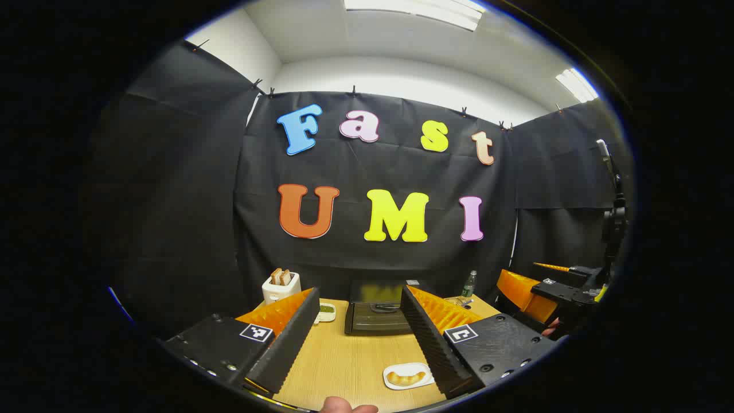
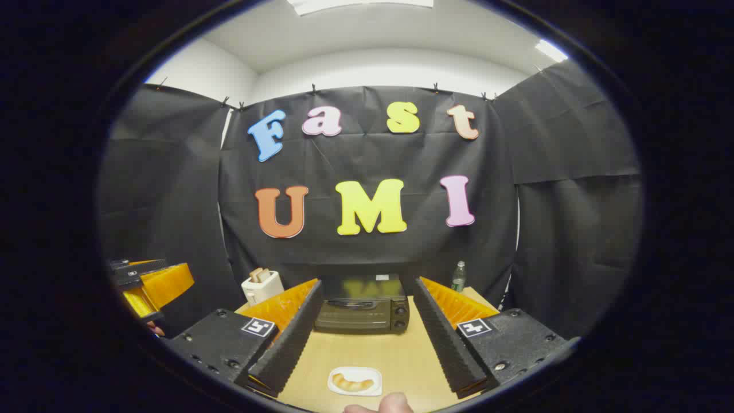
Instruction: Open the electric oven with the left hand, put the food in, and close the electric oven.
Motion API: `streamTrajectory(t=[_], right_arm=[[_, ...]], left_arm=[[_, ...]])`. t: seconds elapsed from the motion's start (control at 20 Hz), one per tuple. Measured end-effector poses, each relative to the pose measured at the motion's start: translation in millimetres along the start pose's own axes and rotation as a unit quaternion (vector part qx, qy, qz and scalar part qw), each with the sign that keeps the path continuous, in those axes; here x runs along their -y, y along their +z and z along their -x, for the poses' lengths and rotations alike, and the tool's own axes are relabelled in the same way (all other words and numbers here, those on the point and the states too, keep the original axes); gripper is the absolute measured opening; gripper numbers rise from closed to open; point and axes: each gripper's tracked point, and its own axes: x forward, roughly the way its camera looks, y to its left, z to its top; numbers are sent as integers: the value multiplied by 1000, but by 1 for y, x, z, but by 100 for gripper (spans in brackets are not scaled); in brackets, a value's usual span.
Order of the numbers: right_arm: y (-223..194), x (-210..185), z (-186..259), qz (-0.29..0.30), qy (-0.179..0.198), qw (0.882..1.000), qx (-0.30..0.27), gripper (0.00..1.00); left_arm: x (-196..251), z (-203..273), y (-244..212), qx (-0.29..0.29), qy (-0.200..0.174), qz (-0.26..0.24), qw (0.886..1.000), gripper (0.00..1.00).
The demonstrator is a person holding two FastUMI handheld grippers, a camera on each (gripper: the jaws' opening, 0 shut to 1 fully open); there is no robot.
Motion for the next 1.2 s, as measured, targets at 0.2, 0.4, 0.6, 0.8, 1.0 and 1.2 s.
streamTrajectory(t=[0.2, 0.4, 0.6, 0.8, 1.0, 1.2], right_arm=[[1, -2, -2, 0, 1, 1000, 3, 98], [-2, -5, -2, 0, 2, 1000, 1, 98], [-1, -4, 0, 1, 1, 1000, 2, 98], [-2, -4, -1, 0, 0, 1000, 3, 98], [0, -1, 2, 1, -3, 1000, 6, 98], [-2, 4, 1, -1, -7, 1000, 3, 98]], left_arm=[[-3, -1, 2, 6, 1, -3, 1000, 93], [-3, 0, 2, 4, 1, -6, 1000, 93], [-4, 1, -1, 0, -1, -14, 1000, 93], [-4, 0, 0, 2, -3, -15, 1000, 93], [-3, 0, 0, 4, -8, -15, 1000, 93], [-2, -1, -2, 5, -11, -22, 1000, 93]])
